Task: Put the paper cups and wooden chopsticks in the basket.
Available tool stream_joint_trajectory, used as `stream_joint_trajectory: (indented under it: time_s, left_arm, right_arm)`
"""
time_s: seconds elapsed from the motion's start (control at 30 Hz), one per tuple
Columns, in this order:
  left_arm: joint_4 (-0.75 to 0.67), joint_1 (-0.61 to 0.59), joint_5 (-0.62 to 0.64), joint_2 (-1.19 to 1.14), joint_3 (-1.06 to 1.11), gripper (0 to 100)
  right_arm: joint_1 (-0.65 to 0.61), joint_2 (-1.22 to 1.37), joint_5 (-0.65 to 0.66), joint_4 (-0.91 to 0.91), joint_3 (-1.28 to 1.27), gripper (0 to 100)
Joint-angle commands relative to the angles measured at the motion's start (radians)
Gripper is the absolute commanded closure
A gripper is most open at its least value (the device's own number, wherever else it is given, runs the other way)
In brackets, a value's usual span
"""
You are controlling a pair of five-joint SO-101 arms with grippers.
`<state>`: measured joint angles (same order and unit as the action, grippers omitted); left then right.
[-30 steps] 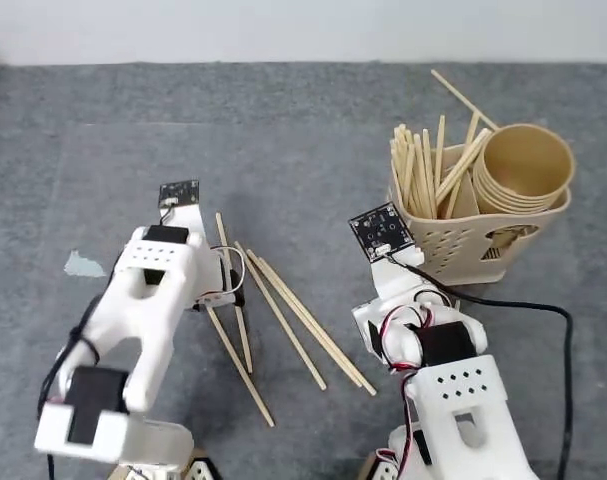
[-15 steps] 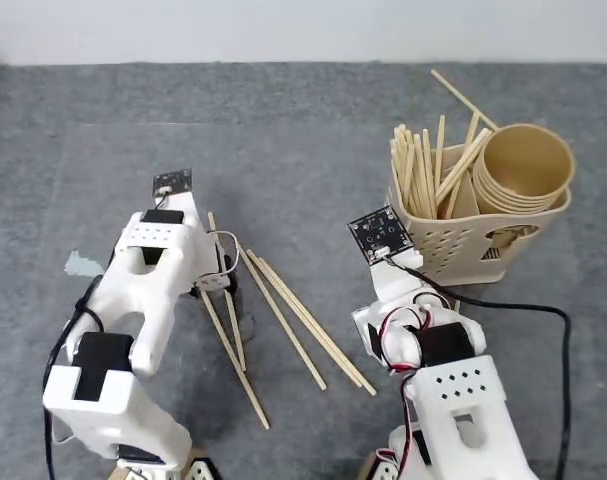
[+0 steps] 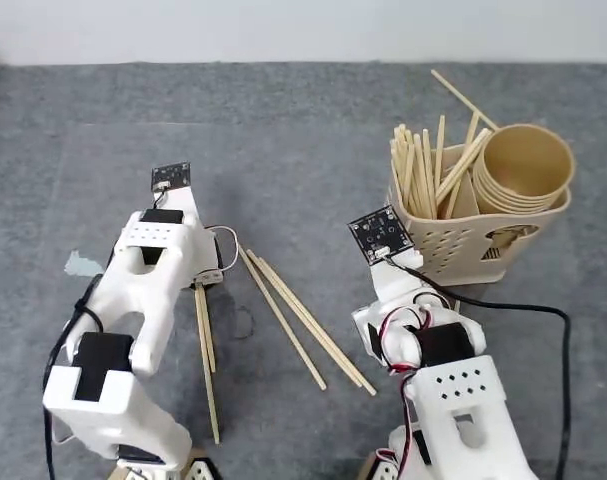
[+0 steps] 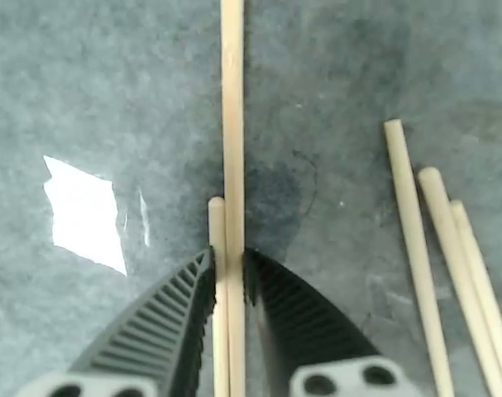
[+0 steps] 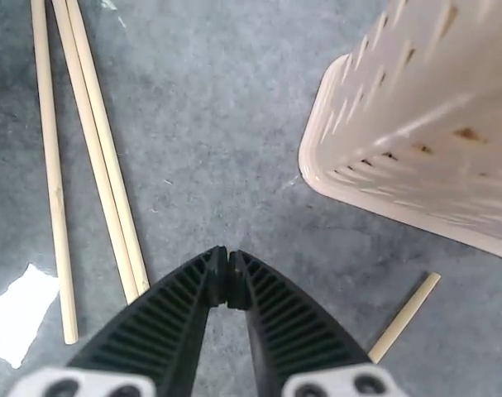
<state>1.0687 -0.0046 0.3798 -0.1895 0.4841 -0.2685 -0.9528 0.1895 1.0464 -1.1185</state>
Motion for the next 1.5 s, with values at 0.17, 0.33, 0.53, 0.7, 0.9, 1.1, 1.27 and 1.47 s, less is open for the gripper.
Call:
stream_joint_trajectory:
  time_s: [0.17,0.33,0.53,0.7,0.9,1.1,1.27,1.47]
  left_arm:
    - [0.146,-0.003,0.009,0.009,-0.136,99]
    - [0.235,-0.003,0.009,0.009,-0.217,99]
    - [0.230,-0.006,0.006,-0.002,-0.213,99]
    - [0.212,-0.008,0.005,0.000,-0.197,99]
    - [0.091,-0.003,0.008,-0.002,-0.110,99]
    - [-0.012,-0.005,0.008,-0.003,-0.015,98]
    - [-0.012,-0.005,0.008,-0.003,-0.012,97]
    - [-0.002,-0.003,0.009,-0.003,-0.005,78]
  right_arm:
    - [0.002,-0.018,-0.012,-0.015,0.006,98.9]
    - [0.002,-0.018,-0.012,-0.015,0.006,98.9]
    - [0.004,-0.018,-0.011,-0.015,0.006,98.9]
    - [0.004,-0.018,-0.011,-0.015,0.006,98.9]
    - [0.004,-0.018,-0.011,-0.013,0.006,98.9]
    - [0.002,-0.018,-0.011,-0.012,0.006,98.9]
    - [0.001,-0.018,-0.012,-0.010,0.006,98.9]
    - [0.001,-0.018,-0.012,-0.008,0.006,98.9]
